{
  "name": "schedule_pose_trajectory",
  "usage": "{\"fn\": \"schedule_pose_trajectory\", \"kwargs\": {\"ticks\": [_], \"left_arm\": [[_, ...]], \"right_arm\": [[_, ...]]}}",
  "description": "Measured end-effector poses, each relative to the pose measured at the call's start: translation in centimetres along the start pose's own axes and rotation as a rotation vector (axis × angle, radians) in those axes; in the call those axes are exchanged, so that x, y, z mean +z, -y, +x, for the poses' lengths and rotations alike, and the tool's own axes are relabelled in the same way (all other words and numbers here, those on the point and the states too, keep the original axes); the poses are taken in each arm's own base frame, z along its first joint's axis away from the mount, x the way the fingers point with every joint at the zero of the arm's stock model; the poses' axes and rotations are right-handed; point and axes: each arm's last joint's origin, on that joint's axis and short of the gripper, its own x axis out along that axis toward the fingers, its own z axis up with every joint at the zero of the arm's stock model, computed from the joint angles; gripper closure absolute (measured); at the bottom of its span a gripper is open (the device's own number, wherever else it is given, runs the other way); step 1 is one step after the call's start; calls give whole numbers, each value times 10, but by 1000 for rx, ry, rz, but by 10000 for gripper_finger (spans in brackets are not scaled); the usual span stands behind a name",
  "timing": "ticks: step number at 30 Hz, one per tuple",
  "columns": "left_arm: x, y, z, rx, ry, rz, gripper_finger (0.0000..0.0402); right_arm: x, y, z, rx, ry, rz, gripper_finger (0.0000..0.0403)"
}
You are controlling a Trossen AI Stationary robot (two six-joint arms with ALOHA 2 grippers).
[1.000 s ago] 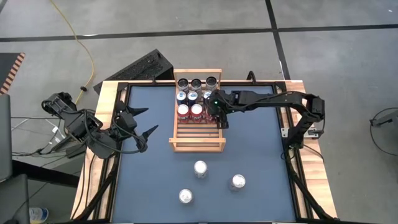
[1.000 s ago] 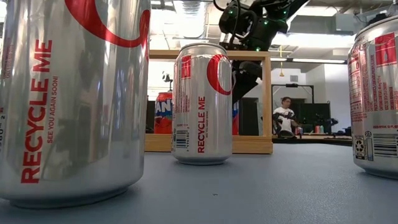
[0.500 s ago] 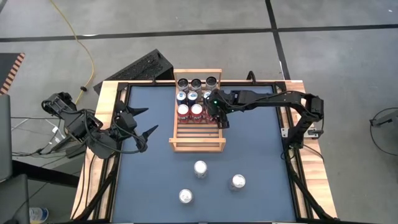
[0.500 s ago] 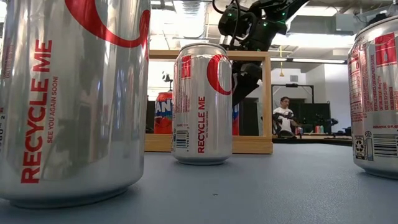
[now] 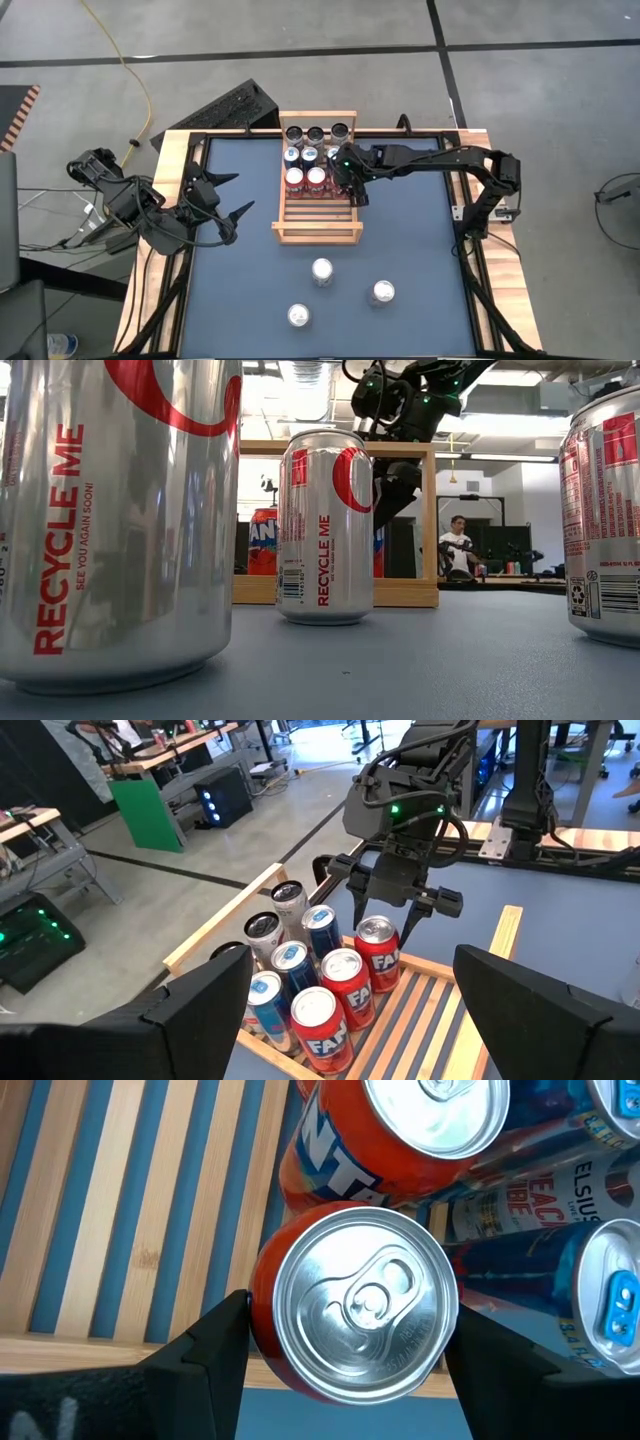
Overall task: Place canned beverage on shelf
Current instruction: Put the orange soda can on the shelf aligned with the other orange soda cans
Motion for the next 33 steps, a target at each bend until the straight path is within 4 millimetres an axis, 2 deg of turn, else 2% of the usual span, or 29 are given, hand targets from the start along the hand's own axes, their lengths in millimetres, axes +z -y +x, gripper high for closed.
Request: {"fn": "schedule_pose_trajectory", "kwargs": {"ticks": [17,33], "left_arm": [[0,0,0,1,1,-1,68],[0,0,0,4,2,0,68]], "right_arm": [[-1,0,1,-5,-13,-14,133],[-3,2,2,-9,-22,-113,133]]}}
